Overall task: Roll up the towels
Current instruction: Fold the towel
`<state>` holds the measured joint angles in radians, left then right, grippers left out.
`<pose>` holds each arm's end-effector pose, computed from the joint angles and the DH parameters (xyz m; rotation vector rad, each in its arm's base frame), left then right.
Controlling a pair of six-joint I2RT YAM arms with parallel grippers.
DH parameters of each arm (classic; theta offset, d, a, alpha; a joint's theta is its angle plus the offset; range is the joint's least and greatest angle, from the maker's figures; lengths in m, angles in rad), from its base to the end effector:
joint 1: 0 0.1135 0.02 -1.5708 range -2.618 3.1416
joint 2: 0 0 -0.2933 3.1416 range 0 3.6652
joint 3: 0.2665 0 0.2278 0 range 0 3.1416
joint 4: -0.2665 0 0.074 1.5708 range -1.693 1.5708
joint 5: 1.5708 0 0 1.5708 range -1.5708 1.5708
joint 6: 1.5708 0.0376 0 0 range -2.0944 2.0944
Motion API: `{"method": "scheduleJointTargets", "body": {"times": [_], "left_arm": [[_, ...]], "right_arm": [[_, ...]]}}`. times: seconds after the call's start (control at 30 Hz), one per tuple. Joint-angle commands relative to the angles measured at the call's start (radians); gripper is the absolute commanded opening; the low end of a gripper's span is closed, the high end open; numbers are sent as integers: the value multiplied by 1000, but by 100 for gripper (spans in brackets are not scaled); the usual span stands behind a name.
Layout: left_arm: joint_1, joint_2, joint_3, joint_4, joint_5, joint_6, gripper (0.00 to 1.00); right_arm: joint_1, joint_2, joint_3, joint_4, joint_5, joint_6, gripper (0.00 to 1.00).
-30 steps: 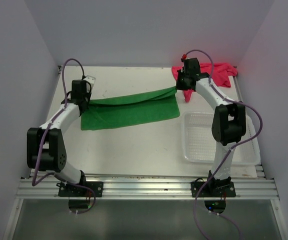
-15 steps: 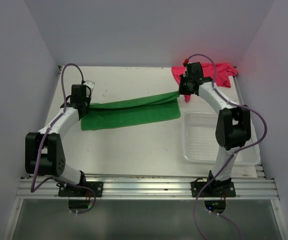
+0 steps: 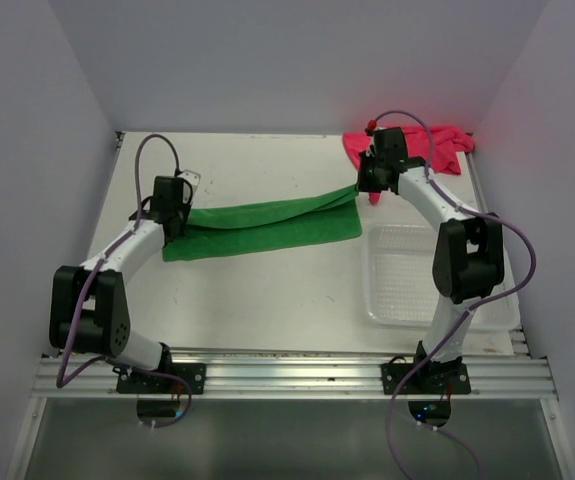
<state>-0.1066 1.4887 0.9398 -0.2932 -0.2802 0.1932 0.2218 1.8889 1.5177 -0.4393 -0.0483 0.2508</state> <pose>0.2875 -0.0203 0.2602 0.2308 2.3925 0.3778 0.4046 0.0931 0.2874 0.0116 2.3985 0.2807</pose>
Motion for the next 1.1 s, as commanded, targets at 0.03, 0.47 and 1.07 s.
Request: {"method": "scheduleJointTargets", "body": {"times": [0.03,0.47,1.07], "left_arm": [[-30,-38,-27,-21,-42,-17,0],[-41,-94,-33,-3,-157,-43,0],[-42,-111,-81,5,-116,-26,0]], "right_arm": [[-7,-60,2,36,-21,-19,0],[-7,-91,-7,34,-10,-18,0],[-7,-149,-97,48,-27,-44,5]]}}
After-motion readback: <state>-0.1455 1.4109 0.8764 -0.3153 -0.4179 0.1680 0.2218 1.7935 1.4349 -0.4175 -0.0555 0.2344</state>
